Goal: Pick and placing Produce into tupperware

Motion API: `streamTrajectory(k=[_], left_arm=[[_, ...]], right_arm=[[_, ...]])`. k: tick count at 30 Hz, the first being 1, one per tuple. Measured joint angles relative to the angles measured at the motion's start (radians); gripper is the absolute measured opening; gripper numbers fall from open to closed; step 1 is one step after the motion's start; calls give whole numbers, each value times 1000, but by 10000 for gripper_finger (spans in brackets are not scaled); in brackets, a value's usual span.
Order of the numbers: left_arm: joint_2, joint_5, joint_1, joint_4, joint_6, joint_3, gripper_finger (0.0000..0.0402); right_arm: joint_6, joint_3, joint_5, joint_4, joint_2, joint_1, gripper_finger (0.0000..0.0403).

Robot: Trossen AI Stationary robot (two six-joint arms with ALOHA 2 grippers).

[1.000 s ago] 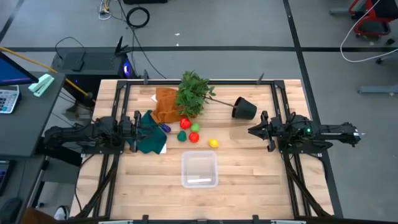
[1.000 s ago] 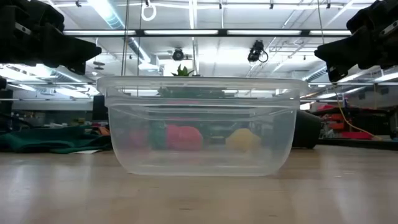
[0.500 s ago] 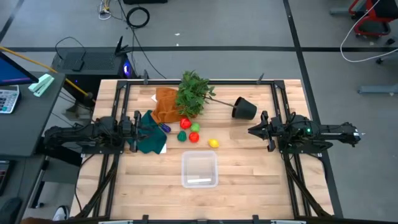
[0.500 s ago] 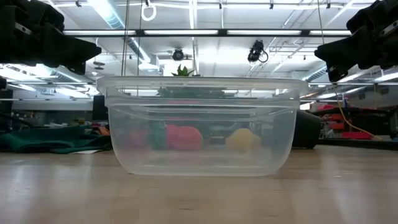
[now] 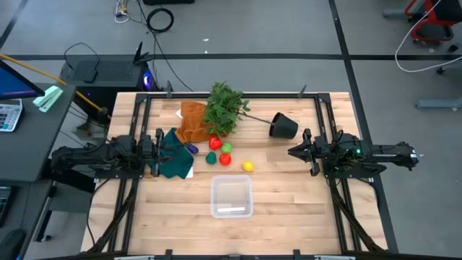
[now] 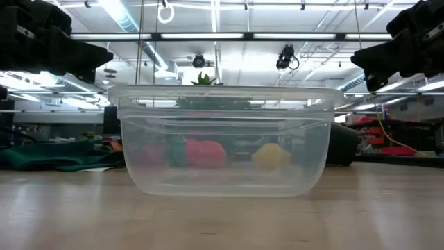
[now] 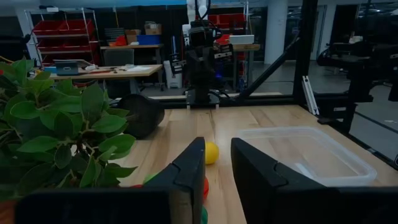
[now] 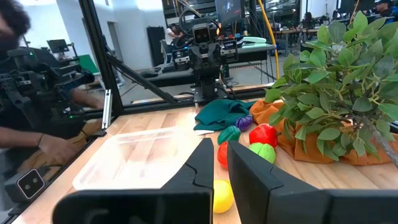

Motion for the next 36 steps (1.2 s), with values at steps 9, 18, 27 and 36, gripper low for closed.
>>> streamTrajectory(k=[9, 18, 27, 36], left_arm=[[0, 0, 0, 0, 0, 0, 90], [0, 0, 0, 0, 0, 0, 84], [0, 0, 0, 0, 0, 0, 87], [0, 0, 0, 0, 0, 0, 81]], right_arm=[[0, 0, 0, 0, 0, 0, 14], [0, 0, 0, 0, 0, 0, 14], [0, 0, 0, 0, 0, 0, 14], [0, 0, 0, 0, 0, 0, 14]])
